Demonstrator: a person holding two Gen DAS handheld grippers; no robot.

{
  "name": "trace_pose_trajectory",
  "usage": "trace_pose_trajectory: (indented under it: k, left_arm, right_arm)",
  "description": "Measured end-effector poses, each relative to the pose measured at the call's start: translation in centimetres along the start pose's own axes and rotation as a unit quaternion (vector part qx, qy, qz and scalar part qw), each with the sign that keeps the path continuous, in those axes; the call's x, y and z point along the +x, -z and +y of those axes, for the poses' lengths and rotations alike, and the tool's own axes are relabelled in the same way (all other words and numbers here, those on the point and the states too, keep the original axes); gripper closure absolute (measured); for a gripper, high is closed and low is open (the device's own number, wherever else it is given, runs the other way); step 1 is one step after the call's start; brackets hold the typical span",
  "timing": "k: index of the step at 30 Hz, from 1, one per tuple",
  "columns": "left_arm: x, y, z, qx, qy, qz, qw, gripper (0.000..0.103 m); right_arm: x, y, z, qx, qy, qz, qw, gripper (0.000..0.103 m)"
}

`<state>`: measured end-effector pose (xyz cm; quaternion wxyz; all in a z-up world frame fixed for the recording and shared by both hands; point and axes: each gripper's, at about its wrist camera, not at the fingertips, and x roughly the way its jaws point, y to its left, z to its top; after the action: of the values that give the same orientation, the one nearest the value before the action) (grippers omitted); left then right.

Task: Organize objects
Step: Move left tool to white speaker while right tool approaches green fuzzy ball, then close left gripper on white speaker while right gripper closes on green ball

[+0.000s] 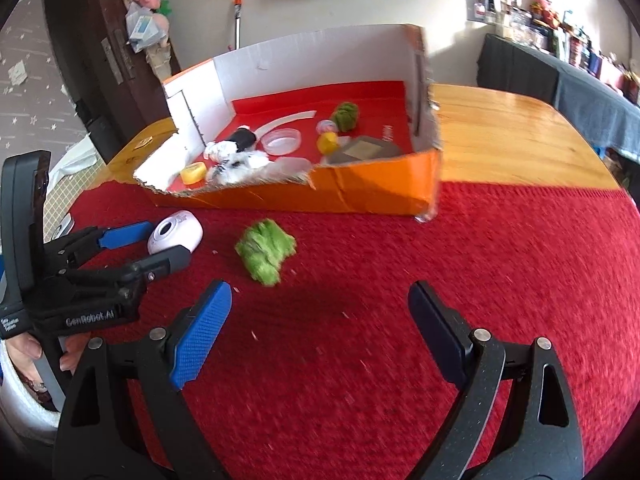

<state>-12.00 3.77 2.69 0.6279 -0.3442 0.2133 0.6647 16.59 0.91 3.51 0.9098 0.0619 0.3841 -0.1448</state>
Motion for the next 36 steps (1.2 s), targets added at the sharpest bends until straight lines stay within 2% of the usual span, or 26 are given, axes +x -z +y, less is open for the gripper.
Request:
trace_pose_trajectory:
  k: [6,11,14,17,21,24,26,28,36]
  left_arm:
    - [-0.2,0.1,-0.2,0.018,0.011,-0.002,0.9998,0.035]
    - [-0.1,0.1,-0.1,0.018,0.024,0.001,0.9996,0.037]
    - [-0.1,0.1,0.0,0.016,0.029,0.001,0.9994,0.038]
    - [-0.1,0.1,0.0,0.018,0.037,0.002,0.9992,0.043]
    - [0.0,0.1,-0.4,0.024,0.042,0.002,0.9988,0.053]
    - [0.0,0.1,-0.6,0.028,0.045,0.001,0.9986,0.053]
    - [0.0,0.1,-0.6,0.026,0.047,0.001,0.9985,0.053]
    - [-0.1,0.2,-0.5,0.022,0.052,0.001,0.9984,0.053]
    - [-1.1,0.4,-1.0,0.024,0.058,-0.003,0.9980,0.054]
  right_arm:
    - [1.8,-1.2,1.9,-0.042,0.018,0.009,0.999,0.013]
    - [2.3,-1.7,2.6,-0.064,0.027,0.009,0.998,0.014]
    - [2.7,-1.8,2.9,-0.073,0.032,0.012,0.997,0.021]
    - [3.2,-1.9,3.0,-0.079,0.034,0.016,0.996,0.025]
    - [3.7,-1.8,3.3,-0.087,0.032,0.023,0.995,0.039]
    - [3.9,-1.7,3.6,-0.094,0.027,0.023,0.995,0.044]
    - [3.9,-1.7,3.8,-0.097,0.020,0.021,0.995,0.052]
    - [3.9,-1.7,3.9,-0.098,0.015,0.021,0.995,0.072]
    - [2.9,-1.5,4.3,-0.097,0.000,0.009,0.995,0.073]
